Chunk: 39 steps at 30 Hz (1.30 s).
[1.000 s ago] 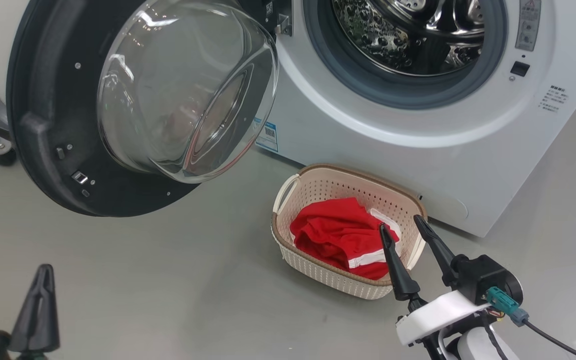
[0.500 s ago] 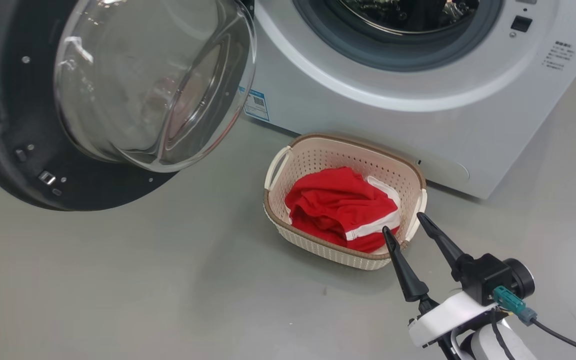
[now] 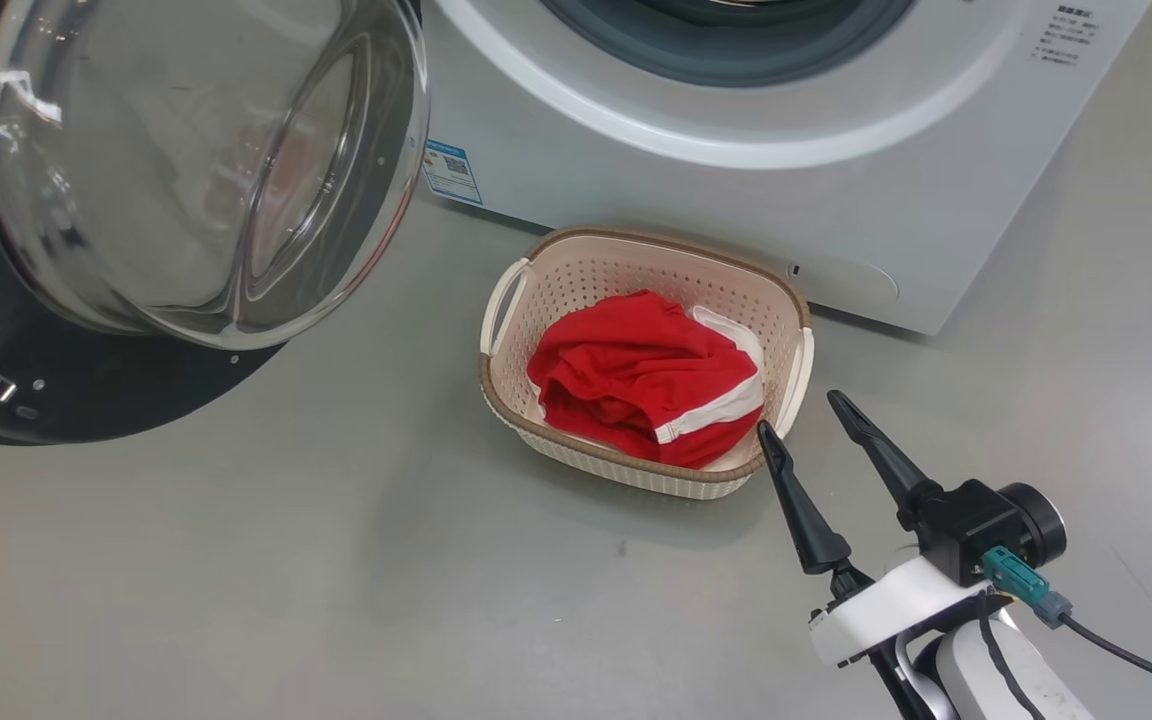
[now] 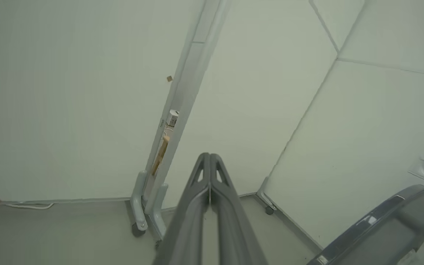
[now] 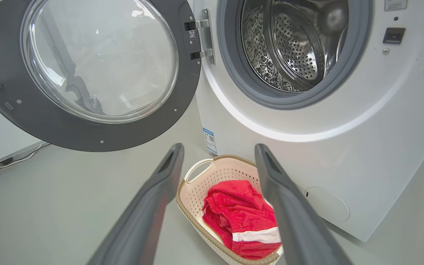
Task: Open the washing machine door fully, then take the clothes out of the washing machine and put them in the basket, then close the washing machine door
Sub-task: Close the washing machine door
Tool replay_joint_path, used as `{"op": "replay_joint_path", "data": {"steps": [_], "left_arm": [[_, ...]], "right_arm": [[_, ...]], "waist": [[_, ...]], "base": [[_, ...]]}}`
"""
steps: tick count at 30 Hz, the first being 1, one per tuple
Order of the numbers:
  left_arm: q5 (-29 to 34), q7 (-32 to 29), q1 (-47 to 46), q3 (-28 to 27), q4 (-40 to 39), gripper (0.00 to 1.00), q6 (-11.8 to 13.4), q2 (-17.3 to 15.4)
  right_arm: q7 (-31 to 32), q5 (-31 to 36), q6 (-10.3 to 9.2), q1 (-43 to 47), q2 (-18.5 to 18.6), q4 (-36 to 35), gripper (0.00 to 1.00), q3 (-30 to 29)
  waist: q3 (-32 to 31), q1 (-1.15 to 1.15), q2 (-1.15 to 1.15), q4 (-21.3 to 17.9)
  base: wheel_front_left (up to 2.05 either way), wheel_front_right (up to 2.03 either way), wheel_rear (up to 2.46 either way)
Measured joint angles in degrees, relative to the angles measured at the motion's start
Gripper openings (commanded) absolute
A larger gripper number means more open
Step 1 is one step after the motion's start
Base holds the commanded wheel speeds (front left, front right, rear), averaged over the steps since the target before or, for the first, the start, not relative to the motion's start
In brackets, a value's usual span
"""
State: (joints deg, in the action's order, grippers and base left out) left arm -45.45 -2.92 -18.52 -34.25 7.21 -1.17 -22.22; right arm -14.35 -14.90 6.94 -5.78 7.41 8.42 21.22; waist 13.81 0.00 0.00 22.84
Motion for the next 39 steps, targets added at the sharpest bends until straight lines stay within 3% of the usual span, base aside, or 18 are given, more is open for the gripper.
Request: {"op": "replay_joint_path", "data": {"steps": [8,11,21,30,39], "left_arm": [[-15.9,-7.6,-9.7,-9.3,9.7,0.0,7.7,4.9],[-18.9,-9.6,-12.8,-12.6,13.2,0.0,9.2,5.3],[-23.3,-14.2,-18.3,-17.8,21.1,0.0,9.2,4.5],[-23.6,-19.5,-20.4,-17.5,31.1,0.0,9.0,4.5],[-23.0,-23.7,-23.2,-16.4,35.9,0.0,9.0,4.0]], "right_arm": [[0.0,0.0,0.01,-1.1,-0.1,0.0,1.0,1.0],[0.0,0.0,0.01,-1.1,-0.1,0.1,1.0,1.1],[0.0,-0.1,0.02,-1.8,-0.1,0.4,1.0,1.1],[0.0,-0.1,0.02,-2.0,0.4,0.5,1.0,0.7],[0.0,-0.1,0.03,-2.0,0.4,0.5,1.0,0.6]], "waist": [[0.7,0.0,0.0,-1.8],[0.9,0.0,0.0,-2.3],[1.0,0.0,0.0,-4.0],[1.2,0.0,0.0,-4.8],[1.5,0.0,0.0,-5.3]], "base": [[0.0,0.0,0.0],[0.0,0.0,0.0],[0.0,0.0,0.0],[0.0,0.0,0.0],[0.0,0.0,0.0]]}}
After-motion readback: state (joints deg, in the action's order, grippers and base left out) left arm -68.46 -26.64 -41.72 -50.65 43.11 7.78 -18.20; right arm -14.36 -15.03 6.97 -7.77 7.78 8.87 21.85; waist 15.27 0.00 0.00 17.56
